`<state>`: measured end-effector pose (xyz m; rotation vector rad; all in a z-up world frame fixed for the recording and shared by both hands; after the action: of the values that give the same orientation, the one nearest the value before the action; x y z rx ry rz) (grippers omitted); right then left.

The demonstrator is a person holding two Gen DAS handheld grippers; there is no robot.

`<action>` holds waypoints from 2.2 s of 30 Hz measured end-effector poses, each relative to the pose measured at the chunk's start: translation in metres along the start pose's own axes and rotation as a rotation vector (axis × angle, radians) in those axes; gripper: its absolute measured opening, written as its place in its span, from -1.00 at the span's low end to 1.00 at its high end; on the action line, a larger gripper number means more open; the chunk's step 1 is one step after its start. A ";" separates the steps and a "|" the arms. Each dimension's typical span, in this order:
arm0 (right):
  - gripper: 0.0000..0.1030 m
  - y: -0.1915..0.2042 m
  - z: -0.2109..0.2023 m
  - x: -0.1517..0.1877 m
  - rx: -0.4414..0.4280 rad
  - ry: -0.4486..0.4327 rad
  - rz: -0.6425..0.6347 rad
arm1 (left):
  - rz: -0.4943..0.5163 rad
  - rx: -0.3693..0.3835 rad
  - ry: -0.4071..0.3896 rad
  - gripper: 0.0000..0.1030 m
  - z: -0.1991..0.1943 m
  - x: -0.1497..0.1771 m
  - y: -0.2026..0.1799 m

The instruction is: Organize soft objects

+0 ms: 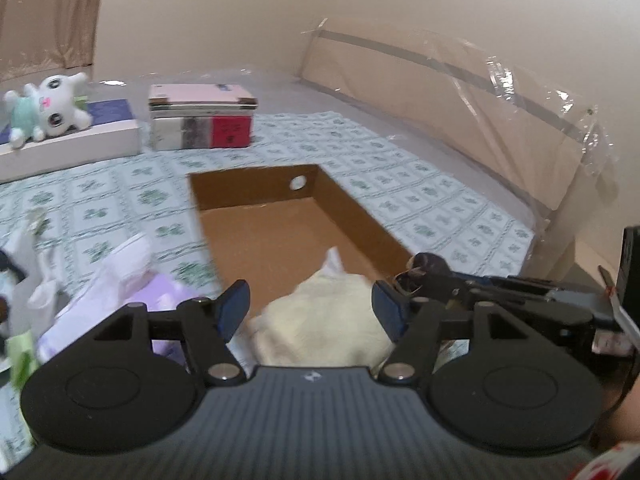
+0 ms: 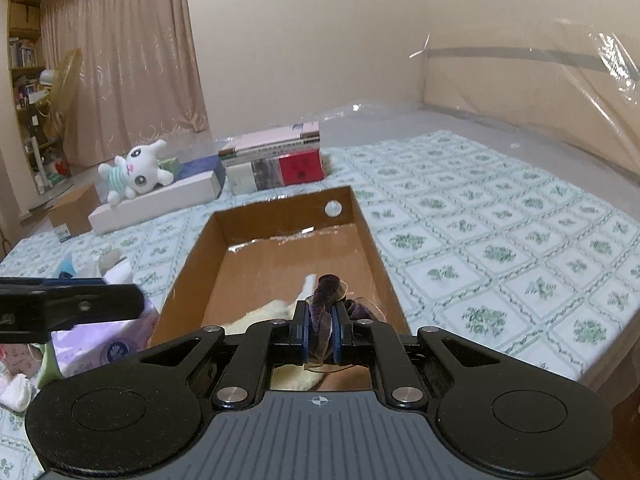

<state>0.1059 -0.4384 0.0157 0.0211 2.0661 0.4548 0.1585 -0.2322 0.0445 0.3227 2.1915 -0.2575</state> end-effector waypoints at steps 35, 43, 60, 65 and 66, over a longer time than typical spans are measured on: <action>0.19 0.133 -0.020 0.041 -0.243 0.033 0.021 | -0.151 -0.488 0.000 0.55 -0.160 0.118 0.163; 0.21 0.177 -0.004 0.052 -0.304 0.087 -0.036 | -0.162 -0.549 0.012 0.58 -0.173 0.132 0.191; 0.28 0.207 0.028 0.074 -0.370 0.224 -0.158 | 0.125 -0.493 0.052 0.59 -0.139 0.137 0.210; 0.28 0.222 0.050 0.085 -0.392 0.309 -0.266 | 0.395 -0.420 0.077 0.58 -0.117 0.136 0.214; 0.28 0.226 0.055 0.088 -0.403 0.330 -0.298 | 0.448 -0.396 0.078 0.58 -0.113 0.136 0.214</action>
<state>0.0683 -0.1939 -0.0084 -0.6304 2.2093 0.7141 0.0637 0.0227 -0.0121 0.5893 2.1194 0.4363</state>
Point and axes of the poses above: each gripper's, at about its wrist camera, not at the fingertips, and z roughly the way its jaws point, y to its left, x to its underside, the point moved 1 cm from there along z, roughly the way its jaws point, and after that the axes turned 15 degrees about -x, right-handed, at the moved point
